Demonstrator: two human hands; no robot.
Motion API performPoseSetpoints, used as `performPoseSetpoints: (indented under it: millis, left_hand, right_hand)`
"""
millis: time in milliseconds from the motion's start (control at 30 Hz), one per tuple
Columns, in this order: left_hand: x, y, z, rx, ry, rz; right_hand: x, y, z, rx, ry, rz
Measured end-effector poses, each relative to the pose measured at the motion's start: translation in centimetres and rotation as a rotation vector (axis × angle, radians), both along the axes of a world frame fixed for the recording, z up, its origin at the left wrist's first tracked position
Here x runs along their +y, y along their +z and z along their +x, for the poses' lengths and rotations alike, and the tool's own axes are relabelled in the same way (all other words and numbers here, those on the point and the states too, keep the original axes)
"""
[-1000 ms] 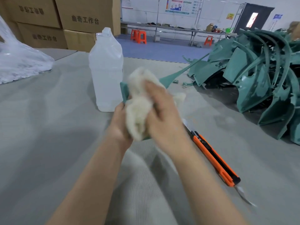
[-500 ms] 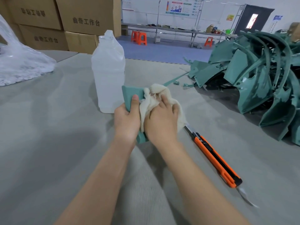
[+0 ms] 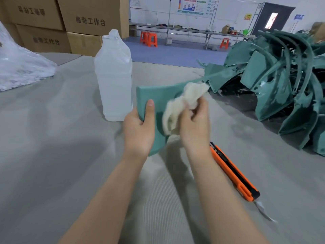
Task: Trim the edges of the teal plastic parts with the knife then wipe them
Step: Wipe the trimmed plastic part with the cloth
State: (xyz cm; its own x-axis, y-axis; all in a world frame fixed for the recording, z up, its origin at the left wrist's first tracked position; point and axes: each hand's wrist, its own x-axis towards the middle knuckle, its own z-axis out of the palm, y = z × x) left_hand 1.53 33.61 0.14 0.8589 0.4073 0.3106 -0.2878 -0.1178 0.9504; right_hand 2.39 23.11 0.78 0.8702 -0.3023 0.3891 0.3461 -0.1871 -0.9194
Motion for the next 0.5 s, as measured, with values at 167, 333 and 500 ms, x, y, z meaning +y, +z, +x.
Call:
performPoseSetpoints:
  millis: [167, 333, 500]
  left_hand:
    - [-1.4, 0.4, -1.5, -0.027, -0.13, 0.246]
    - [-3.3, 0.4, -2.9, -0.172, -0.112, 0.521]
    - [-1.8, 0.5, -1.6, -0.011, 0.015, 0.333]
  right_hand:
    - [-0.1, -1.3, 2.3, 0.159, -0.196, -0.033]
    - [-2.0, -2.2, 3.4, 0.239, -0.101, 0.217]
    - [-1.1, -2.9, 3.0, 0.246, 0.113, 0.017]
